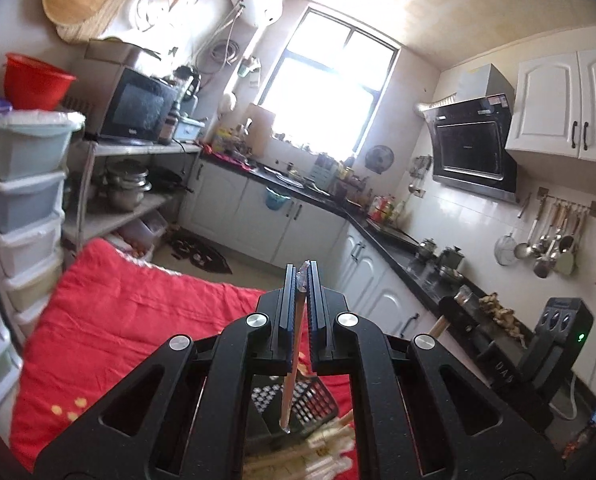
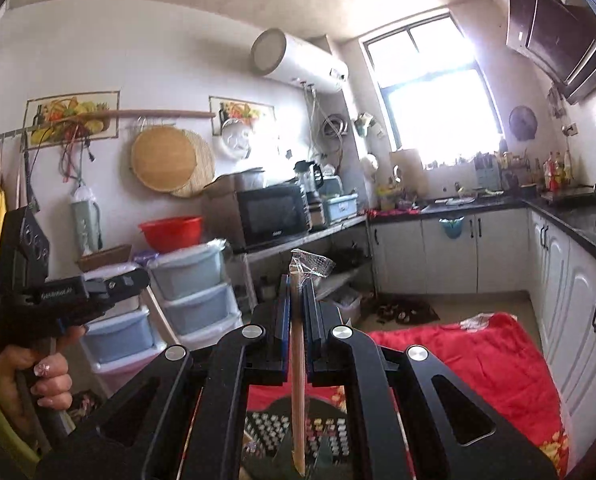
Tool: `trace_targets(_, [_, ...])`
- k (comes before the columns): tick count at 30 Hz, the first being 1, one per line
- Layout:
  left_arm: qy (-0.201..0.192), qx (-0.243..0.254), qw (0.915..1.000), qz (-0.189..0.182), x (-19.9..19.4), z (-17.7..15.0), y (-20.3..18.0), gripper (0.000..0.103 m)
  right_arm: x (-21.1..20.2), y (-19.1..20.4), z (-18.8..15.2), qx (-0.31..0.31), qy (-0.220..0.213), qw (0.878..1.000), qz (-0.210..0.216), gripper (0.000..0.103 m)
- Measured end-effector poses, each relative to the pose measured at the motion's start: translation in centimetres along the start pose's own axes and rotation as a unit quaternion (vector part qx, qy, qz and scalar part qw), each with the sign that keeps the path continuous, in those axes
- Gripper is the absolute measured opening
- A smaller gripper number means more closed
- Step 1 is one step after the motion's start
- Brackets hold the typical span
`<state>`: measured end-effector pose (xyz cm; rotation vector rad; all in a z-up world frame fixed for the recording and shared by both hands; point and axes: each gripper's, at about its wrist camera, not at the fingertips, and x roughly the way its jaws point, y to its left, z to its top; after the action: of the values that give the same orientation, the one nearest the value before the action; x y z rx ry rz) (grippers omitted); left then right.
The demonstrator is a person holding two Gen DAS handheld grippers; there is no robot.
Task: Organize utensils
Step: 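Lift the held chopsticks with both grippers and carry them over the green basket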
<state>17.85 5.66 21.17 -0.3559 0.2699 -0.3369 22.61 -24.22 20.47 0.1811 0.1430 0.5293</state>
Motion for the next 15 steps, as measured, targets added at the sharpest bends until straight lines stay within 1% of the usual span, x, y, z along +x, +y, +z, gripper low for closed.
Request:
trace_targets(6, [-0.015, 0.025, 0.9992, 0.026, 0.8, -0.8, 0.0, 0.002, 1.8, -0.6, -0.2, -0.009, -0.01, 1.0, -0.017, 0.005])
trace_targets(15, [-0.007, 0.029, 0.9986, 0.044, 2.5, -2.6, 1.8, 0.002, 4.0, -1.6, -2.7, -0.022, -0.011, 0.999, -0.047, 0.006])
